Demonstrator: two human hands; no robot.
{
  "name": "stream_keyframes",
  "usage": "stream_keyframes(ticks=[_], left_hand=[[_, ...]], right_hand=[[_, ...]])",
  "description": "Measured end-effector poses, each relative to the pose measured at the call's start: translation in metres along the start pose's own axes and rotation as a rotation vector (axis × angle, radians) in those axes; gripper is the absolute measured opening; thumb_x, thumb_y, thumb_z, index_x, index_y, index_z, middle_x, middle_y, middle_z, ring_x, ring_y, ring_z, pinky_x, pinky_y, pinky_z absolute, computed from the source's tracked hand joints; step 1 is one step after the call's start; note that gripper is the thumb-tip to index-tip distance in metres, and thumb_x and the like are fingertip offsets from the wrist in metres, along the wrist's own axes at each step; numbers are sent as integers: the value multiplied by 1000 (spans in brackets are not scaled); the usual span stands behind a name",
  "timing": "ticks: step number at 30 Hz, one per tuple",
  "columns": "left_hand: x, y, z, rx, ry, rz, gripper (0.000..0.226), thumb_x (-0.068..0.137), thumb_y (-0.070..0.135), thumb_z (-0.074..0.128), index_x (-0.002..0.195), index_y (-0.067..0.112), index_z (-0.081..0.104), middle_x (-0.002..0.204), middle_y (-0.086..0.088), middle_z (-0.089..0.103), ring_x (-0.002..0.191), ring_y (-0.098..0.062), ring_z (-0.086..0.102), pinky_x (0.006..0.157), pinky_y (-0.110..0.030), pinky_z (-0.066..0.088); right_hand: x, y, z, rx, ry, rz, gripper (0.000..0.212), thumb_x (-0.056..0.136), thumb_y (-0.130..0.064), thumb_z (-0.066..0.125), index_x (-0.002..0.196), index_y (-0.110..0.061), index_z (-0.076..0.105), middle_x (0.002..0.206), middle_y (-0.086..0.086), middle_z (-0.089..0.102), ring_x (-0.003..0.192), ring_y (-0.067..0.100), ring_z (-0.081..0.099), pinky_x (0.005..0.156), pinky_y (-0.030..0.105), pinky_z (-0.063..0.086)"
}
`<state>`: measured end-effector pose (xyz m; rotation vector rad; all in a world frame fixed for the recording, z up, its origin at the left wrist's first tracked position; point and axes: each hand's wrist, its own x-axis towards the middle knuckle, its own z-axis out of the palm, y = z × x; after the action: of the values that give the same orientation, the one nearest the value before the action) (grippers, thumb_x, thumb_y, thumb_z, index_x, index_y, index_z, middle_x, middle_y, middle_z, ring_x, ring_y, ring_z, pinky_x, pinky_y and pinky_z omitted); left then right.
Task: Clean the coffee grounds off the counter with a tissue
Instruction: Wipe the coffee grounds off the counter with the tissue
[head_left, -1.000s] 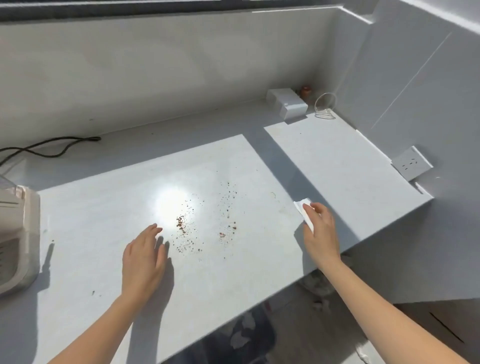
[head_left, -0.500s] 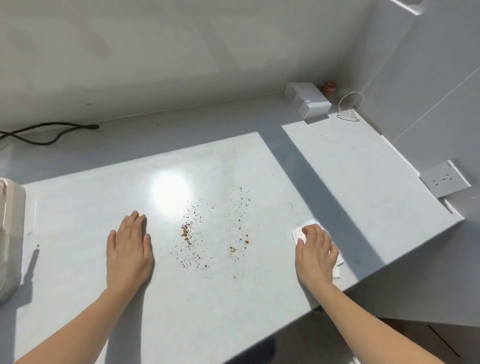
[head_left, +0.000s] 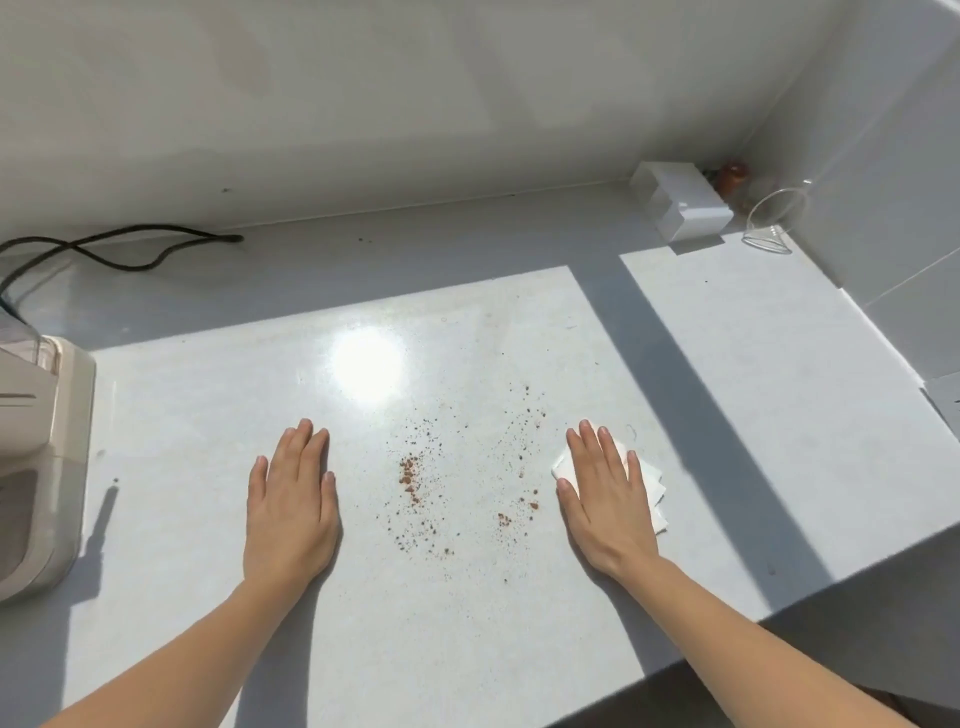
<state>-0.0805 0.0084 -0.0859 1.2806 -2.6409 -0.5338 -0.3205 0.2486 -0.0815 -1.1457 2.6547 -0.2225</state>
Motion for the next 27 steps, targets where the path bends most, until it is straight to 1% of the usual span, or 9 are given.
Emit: stream_keyframes(ticks=[4,7,10,14,16,21,23,25,27], left_hand=[[1,0,-1,-13,4,1,46,95,15,38,141,15,35,155,-4,28,145,-18,18,118,-44,11],[1,2,-1,-22,8,-4,46,95,16,37,141,15,35,155,-4,28,145,-18,17,118,-44,11],[0,1,-1,-31,15,4,45,96,16,37,141,15,35,155,-4,28,145,-18,17,119,-43,10],[0,1,0,-33,21,2,45,96,16,37,141,15,35,155,-4,28,145,-18,17,119,-44,10],[0,-1,1,-29,22,8,45,96,16,37,142,14,35,155,-4,27,145,-17,17,119,-44,10],[0,-1,3,-13,29,16,46,95,16,38,141,14,35,155,-5,28,145,-18,18,118,-45,11],[1,-2,2,-17,26,18,46,95,17,38,141,14,35,155,-5,28,145,-19,18,118,-45,11],[1,-2,2,-21,31,18,46,95,17,37,141,13,35,154,-6,29,145,-19,18,118,-45,12],[1,0,2,-24,27,12,46,95,16,38,141,13,35,154,-6,29,145,-19,18,118,-46,12]], right_hand=[[17,2,-3,-15,-32,217,61,99,-45,12,152,-20,-3,161,-4,-8,148,12,-11,120,42,-6],[42,2,-14,17,-39,353,62,100,-43,13,152,-15,-5,162,0,-9,148,15,-11,120,45,-5],[13,-3,-5,-12,-17,264,65,99,-47,12,151,-13,-7,162,2,-9,148,16,-12,120,44,-5],[-70,-10,18,-46,-15,2,69,97,-54,12,152,-18,-7,162,-2,-8,148,13,-11,119,39,-7],[-67,5,14,-72,-28,-35,70,96,-56,11,152,-19,-7,161,-4,-7,148,12,-11,119,38,-7],[12,27,-14,-70,5,315,67,99,-47,15,151,-9,-3,162,5,-4,149,18,-8,120,44,-2],[10,14,-10,-60,-24,220,66,100,-45,15,151,-10,-5,162,4,-7,148,16,-10,120,43,-4],[-27,-4,4,-77,-45,-35,67,99,-49,15,152,-14,-7,161,1,-10,148,14,-12,120,39,-7],[-74,-8,15,-86,-91,-241,70,98,-54,19,153,-15,-2,162,0,-6,149,15,-5,119,39,-5]])
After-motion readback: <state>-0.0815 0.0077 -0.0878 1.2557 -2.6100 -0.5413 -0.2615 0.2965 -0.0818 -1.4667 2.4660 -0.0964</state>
